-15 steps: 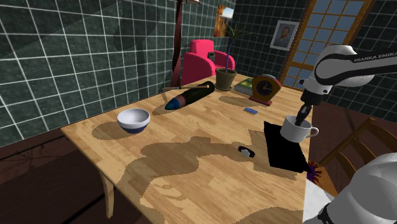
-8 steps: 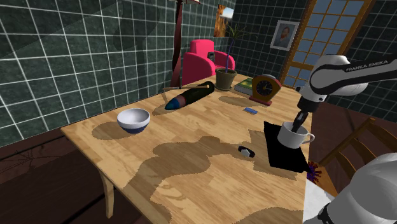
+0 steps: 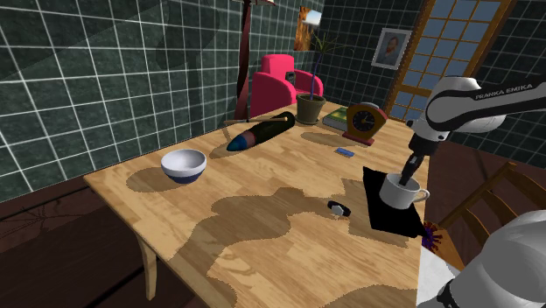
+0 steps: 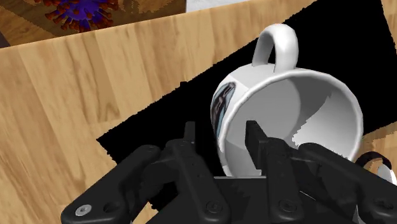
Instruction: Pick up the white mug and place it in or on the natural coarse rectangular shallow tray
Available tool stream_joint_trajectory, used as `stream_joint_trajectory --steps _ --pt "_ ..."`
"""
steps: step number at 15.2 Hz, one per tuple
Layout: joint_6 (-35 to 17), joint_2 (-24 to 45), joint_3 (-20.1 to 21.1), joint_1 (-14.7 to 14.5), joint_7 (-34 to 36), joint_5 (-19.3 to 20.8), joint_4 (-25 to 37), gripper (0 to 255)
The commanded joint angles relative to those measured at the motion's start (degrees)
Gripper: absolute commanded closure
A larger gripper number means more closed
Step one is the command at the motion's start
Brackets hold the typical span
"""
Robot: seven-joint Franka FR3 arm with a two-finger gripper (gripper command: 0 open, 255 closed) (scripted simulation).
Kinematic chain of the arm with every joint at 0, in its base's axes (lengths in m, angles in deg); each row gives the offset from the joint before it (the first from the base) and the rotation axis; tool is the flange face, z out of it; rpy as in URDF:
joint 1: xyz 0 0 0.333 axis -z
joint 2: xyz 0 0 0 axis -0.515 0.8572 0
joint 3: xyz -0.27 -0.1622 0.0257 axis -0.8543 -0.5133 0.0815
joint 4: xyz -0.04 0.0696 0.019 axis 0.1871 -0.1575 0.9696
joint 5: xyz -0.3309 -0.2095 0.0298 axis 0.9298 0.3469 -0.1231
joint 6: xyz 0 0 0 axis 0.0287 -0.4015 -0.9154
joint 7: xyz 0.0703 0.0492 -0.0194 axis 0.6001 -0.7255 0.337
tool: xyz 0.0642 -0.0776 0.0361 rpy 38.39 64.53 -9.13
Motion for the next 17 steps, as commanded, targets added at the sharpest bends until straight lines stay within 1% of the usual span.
stream_joint_trajectory --steps 1,5,9,17 --pt "0.00 0.00 0.00 0.00 0.00 0.00 0.00 0" --pt "0.00 0.00 0.00 0.00 0.00 0.00 0.00 0" --pt "8.47 -3.09 1.63 -0.05 0.08 -0.86 5.44 0" --pt "8.47 -3.08 1.64 -0.04 0.07 -0.86 5.44 0"
